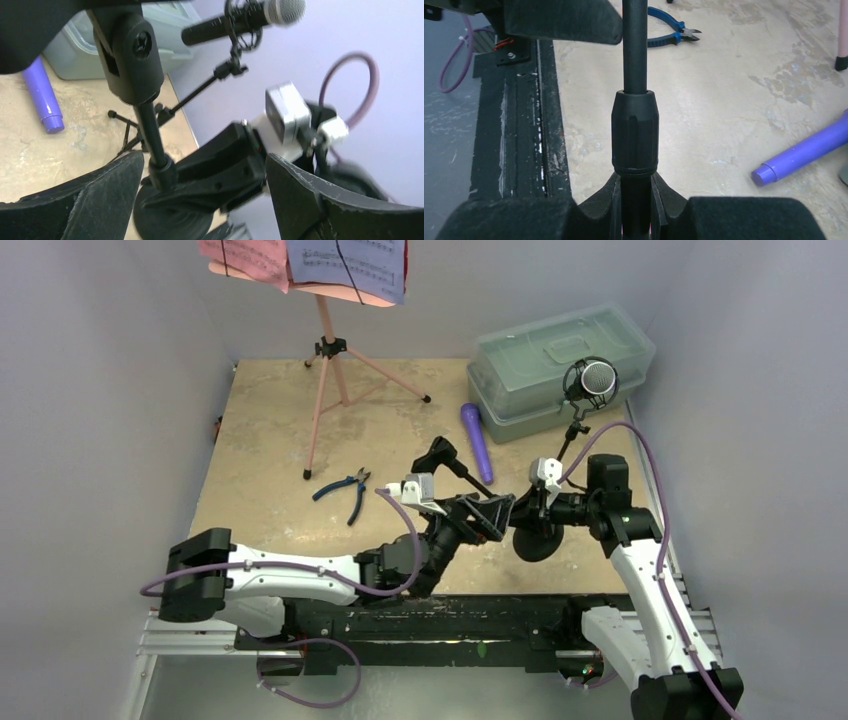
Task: Pack up the instrument practice props
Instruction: Unscrew the knob on the microphone stand.
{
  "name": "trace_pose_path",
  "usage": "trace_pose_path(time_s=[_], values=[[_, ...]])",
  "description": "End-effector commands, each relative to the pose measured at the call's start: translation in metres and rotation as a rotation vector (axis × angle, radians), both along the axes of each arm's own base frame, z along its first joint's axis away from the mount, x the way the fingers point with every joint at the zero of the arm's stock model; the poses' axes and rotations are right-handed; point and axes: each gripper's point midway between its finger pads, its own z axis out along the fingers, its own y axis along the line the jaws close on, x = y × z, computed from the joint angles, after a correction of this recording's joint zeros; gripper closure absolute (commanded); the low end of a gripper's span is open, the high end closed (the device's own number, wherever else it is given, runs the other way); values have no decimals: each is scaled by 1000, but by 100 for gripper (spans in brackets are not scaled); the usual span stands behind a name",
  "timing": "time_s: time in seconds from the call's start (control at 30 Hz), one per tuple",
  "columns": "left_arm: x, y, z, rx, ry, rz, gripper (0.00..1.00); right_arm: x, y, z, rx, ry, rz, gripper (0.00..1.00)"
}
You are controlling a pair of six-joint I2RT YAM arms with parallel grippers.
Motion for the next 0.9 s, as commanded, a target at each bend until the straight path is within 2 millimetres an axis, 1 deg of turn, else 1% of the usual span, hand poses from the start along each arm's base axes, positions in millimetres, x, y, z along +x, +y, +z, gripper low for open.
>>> trace_pose_path(time_s=[0.0,0.03,0.1,0.13,0.17,0.23,0.3,0.4,0.47,0.5,0.53,0.6,0.67,0.73,0.87], values=[[-41,-1,-8,139,-240,-277,8,-12,7,22,53,-69,101,100],[-52,3,-13,168,-308,-336,7,-13,8,22,56,-67,107,100],[-71,14,-16,163,-421,-427,7,-15,8,22,62,-66,119,100],[-78,21,-28,189,-456,-461,7,-16,9,22,64,-64,126,100],[-83,28,-28,188,-491,-479,7,-18,9,22,67,-68,137,100],[-87,39,-35,210,-545,-487,7,-22,10,22,76,-75,163,100],[-88,50,-40,230,-610,-468,7,-28,12,21,87,-80,191,100],[-86,66,-38,184,-708,-439,6,-32,13,20,100,-88,214,100],[-81,73,-33,104,-742,-443,7,-35,13,20,106,-98,228,100],[-73,76,-31,68,-754,-428,8,-36,13,20,110,-101,234,100],[-73,76,-29,43,-774,-434,9,-38,13,19,114,-103,239,100],[-71,61,-29,72,-816,-450,11,-39,13,19,117,-108,244,100],[-69,44,-25,73,-846,-465,11,-40,13,18,119,-107,245,100],[-66,29,-24,81,-864,-471,11,-40,13,17,119,-108,247,100],[-55,16,-20,91,-881,-446,10,-41,13,16,118,-109,249,100]])
